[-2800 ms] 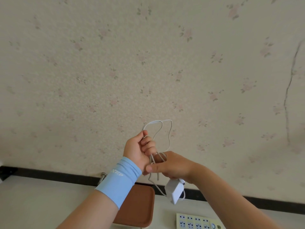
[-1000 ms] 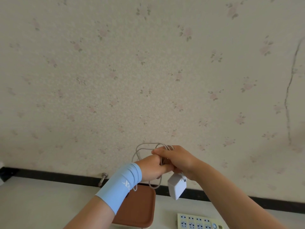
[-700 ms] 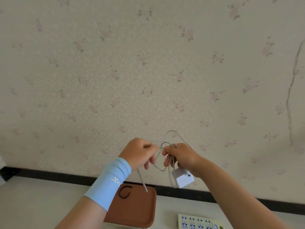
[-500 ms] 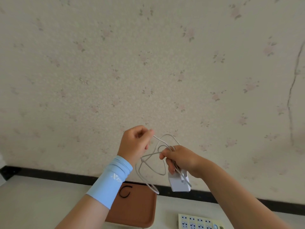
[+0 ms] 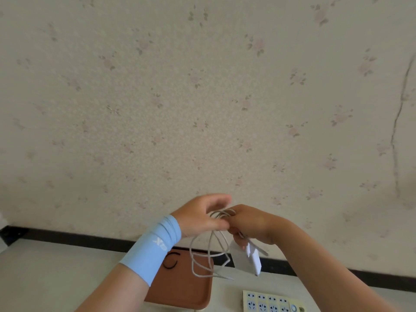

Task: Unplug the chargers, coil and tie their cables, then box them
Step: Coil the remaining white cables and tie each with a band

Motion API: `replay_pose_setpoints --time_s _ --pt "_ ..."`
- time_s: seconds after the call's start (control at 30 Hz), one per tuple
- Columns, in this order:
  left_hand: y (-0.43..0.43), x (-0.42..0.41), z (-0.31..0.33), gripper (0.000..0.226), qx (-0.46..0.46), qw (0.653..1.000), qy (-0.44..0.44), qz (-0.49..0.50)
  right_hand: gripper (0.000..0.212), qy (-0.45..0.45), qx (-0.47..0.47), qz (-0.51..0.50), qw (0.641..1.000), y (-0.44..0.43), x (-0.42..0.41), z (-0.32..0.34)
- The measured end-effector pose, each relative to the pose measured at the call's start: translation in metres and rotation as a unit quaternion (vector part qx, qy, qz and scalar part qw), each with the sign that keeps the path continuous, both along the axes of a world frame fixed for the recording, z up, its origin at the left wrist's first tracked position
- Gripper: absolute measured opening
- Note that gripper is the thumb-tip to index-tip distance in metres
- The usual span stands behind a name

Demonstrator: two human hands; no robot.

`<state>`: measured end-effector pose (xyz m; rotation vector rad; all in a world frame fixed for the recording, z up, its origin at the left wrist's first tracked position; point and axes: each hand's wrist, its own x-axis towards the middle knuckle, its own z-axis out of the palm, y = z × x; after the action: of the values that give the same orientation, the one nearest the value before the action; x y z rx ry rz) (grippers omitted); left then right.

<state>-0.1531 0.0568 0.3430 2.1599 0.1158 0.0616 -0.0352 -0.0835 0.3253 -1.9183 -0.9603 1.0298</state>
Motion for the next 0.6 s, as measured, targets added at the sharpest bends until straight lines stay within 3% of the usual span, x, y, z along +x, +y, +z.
replay_pose_setpoints --time_s 0.07,0.27,0.43,0.6 --pt "-0.004 0.004 -0.009 0.066 0.054 0.998 0.044 -0.006 0.017 0.035 0.012 -0.017 0.999 0.001 -0.001 0.003" --pt "0.003 0.008 -0.005 0.009 0.083 0.989 0.107 0.06 0.032 0.118 0.041 -0.065 0.99 -0.004 0.005 0.005" --pt "0.007 0.006 0.006 0.027 0.125 0.975 0.168 0.078 0.034 0.103 0.043 -0.038 0.993 -0.007 0.007 0.009" --pt "0.012 0.005 0.008 0.032 0.084 0.986 0.095 0.108 0.029 0.202 0.072 -0.02 0.977 -0.014 0.008 0.017"
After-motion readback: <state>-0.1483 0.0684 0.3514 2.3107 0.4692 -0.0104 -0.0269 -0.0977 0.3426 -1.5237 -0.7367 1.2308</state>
